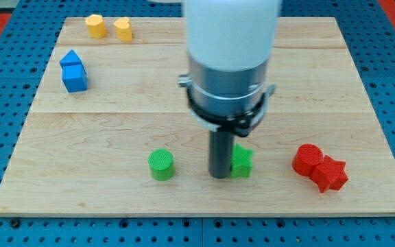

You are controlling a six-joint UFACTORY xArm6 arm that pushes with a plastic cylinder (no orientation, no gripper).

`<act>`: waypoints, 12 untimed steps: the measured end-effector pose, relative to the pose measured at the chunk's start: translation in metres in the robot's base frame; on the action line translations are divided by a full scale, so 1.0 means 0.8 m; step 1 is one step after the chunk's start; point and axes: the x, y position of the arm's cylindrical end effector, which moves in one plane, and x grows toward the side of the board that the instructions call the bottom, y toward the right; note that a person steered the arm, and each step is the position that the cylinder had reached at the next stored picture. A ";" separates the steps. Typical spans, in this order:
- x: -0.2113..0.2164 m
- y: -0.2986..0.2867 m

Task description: Arrange the green star and red circle in a vertical line

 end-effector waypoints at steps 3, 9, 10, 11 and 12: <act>-0.009 0.118; -0.062 0.152; -0.097 0.203; -0.131 0.294; -0.099 0.346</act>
